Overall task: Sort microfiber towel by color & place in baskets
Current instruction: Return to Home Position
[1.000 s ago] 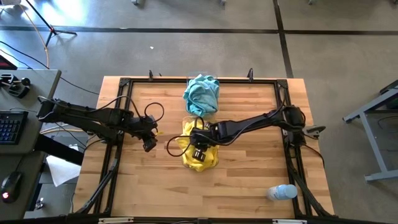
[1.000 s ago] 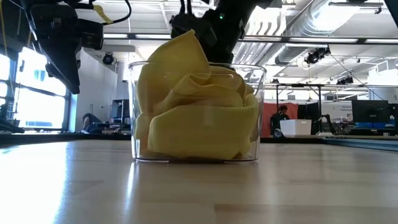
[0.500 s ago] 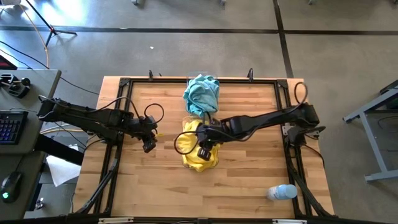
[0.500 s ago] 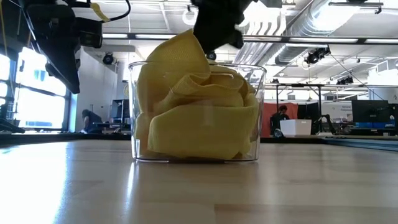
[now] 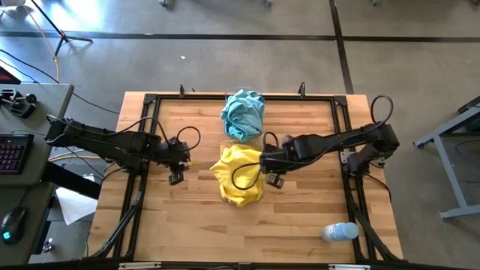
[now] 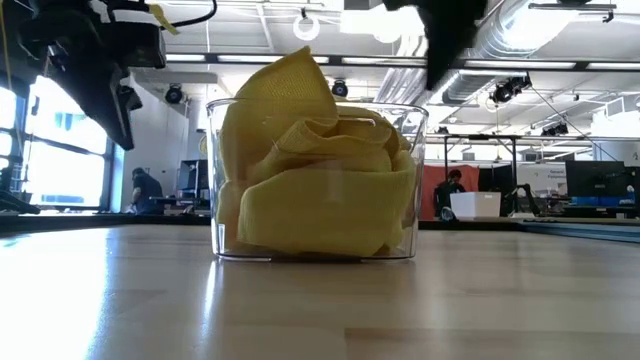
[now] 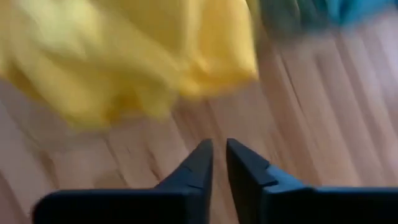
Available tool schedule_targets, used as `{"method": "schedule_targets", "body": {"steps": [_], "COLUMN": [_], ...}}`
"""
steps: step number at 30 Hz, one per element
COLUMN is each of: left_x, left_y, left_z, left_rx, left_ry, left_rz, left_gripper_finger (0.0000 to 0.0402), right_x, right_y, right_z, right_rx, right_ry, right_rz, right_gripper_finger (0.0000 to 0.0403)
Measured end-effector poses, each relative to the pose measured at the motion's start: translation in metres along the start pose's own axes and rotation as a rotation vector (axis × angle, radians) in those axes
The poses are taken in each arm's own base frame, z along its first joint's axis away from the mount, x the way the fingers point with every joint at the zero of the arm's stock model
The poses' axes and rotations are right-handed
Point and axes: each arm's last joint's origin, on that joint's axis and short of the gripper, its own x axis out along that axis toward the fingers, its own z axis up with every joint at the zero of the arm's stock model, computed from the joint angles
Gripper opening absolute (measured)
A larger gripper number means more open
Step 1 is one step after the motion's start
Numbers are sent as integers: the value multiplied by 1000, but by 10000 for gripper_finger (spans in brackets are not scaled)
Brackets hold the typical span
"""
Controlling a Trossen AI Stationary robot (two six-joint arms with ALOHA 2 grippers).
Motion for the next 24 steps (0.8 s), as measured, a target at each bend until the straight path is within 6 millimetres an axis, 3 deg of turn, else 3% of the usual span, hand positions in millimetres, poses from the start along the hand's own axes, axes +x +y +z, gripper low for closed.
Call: {"method": "schedule_targets", "body": {"steps": [3, 5, 8, 12, 15, 20, 24], "left_x": [0, 0, 0, 0, 0, -2, 11], "left_y": [1, 2, 2, 3, 2, -2, -4], "left_z": [1, 1, 2, 3, 8, 20, 19], "left_rx": [2, 18, 55, 46, 53, 150, 210], "left_ry": [-23, -27, -33, -52, -101, -233, -408], "left_rz": [42, 50, 65, 103, 92, 59, 0], "left_gripper_finger": [135, 119, 73, 9, 9, 1, 0], "right_x": [1, 8, 25, 53, 68, 73, 72], "right_y": [-8, -10, -12, -24, -35, -54, -72], "right_z": [-12, -18, -29, -53, -75, -104, -124], "right_rx": [5, -57, -159, -160, -112, -46, -14], "right_ry": [116, 144, 153, 145, 40, -231, -402], "right_rz": [-90, -135, -130, -57, -2, 135, 243], "right_gripper_finger": [8, 7, 7, 2, 1, 1, 0]}}
